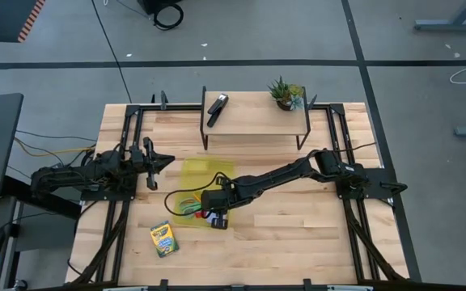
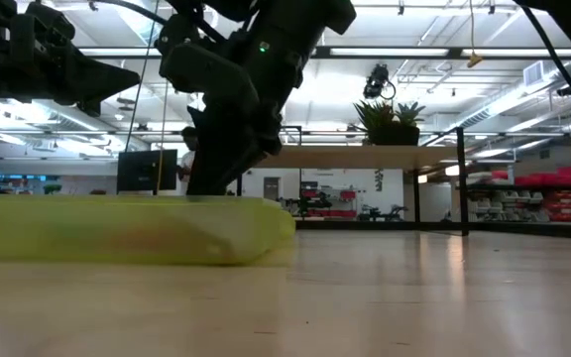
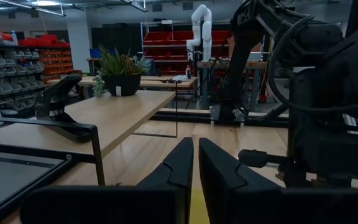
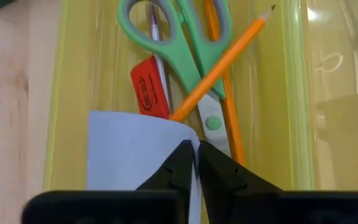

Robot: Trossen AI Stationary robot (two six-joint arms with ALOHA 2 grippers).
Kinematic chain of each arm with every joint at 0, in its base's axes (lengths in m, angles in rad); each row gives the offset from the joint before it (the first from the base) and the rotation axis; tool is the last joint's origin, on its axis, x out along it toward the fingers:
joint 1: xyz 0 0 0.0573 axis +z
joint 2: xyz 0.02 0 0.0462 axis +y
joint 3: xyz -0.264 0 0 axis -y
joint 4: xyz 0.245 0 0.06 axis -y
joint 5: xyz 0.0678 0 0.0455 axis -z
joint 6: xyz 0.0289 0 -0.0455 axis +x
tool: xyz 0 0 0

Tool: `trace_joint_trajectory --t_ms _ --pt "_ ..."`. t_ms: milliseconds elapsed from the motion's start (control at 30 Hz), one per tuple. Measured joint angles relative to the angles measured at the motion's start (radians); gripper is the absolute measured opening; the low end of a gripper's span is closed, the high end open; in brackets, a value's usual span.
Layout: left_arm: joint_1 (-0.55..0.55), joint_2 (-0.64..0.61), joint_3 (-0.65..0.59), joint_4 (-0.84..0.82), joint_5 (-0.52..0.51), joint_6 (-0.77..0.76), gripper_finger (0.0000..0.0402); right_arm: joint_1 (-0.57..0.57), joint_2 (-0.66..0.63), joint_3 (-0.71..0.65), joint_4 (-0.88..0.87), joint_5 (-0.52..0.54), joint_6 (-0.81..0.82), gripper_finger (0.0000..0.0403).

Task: Pack school essentials
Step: Put the gray sticky notes into the supply box, then put the crayon box into the supply box

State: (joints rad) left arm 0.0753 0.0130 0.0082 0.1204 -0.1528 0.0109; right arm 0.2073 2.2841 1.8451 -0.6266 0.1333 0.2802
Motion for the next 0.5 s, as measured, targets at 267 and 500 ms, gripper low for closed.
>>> trace_joint_trajectory --t_ms 267,500 --pt "0.000 0.000 0.000 0.000 0.000 0.000 0.0026 -0.002 0.000 0.046 -0.052 0.003 -0.002 0.0117" --pt "0.000 0.000 0.000 0.000 0.000 0.000 0.0031 -0.002 -0.001 0.178 -0.186 0.051 -0.030 0.0152"
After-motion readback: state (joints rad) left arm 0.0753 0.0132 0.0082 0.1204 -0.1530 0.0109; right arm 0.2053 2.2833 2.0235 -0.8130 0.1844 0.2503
